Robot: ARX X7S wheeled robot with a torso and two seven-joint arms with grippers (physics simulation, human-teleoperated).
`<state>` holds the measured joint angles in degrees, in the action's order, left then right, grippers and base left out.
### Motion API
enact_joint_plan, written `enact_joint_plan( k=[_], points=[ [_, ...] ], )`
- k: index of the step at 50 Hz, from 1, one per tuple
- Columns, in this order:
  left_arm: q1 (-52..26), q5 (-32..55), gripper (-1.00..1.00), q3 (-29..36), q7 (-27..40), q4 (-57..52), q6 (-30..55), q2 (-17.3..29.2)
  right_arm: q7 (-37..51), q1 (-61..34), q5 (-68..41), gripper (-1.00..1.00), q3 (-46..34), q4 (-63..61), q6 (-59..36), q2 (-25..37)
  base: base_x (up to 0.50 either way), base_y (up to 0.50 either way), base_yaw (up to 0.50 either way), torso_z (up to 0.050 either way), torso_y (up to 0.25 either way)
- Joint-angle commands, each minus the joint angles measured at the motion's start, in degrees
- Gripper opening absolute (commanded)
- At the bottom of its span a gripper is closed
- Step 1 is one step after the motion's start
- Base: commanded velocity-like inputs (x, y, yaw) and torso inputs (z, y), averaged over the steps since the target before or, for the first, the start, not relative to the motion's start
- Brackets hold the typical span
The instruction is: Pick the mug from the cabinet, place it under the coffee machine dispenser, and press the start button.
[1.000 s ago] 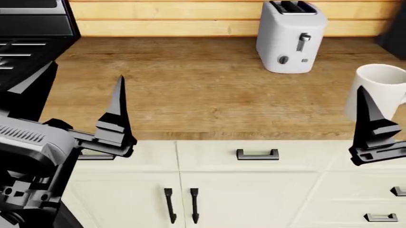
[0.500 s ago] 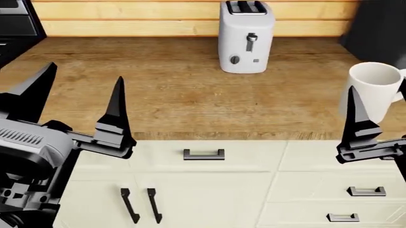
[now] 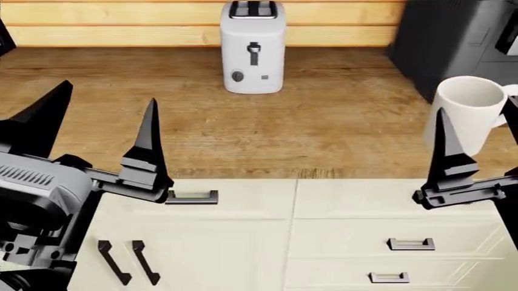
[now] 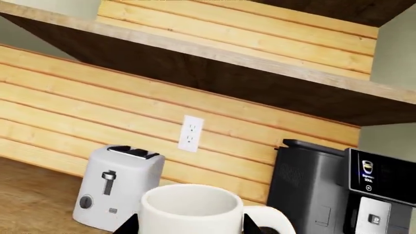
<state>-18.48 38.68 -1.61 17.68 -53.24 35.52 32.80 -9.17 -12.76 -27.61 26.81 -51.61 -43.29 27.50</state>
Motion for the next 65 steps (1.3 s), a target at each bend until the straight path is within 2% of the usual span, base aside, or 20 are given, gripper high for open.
enact_joint_plan(
  k=[1, 36, 47, 65],
  points=[
    [0.2, 0.0, 1.0, 0.1, 0.1, 0.2, -0.5, 0.2, 0.3, -0.8, 0.2, -1.0, -0.2, -1.0, -0.1, -0.1, 0.0, -0.5, 0.0, 0.0, 0.0],
    [0.6, 0.6, 1.0, 0.3, 0.9, 0.0, -1.3, 0.9, 1.2, 0.0, -2.1, -1.0, 0.0, -2.2, -0.5, -0.1, 0.0, -0.49, 0.0, 0.0, 0.0],
    [0.9, 0.4, 1.0, 0.7, 0.9, 0.3, -1.8, 1.0, 1.9, -0.9, -4.5, -1.0, -0.7, -3.6, -2.6, 0.2, 0.0, -0.04, 0.0, 0.001, 0.0],
    [1.1, 1.0, 1.0, 0.6, 1.3, 0.2, -2.1, 1.4, 4.5, -1.2, -2.2, -1.0, -3.4, -3.8, -2.4, 1.0, 0.09, 0.0, 0.0, 0.0, 0.001]
  ],
)
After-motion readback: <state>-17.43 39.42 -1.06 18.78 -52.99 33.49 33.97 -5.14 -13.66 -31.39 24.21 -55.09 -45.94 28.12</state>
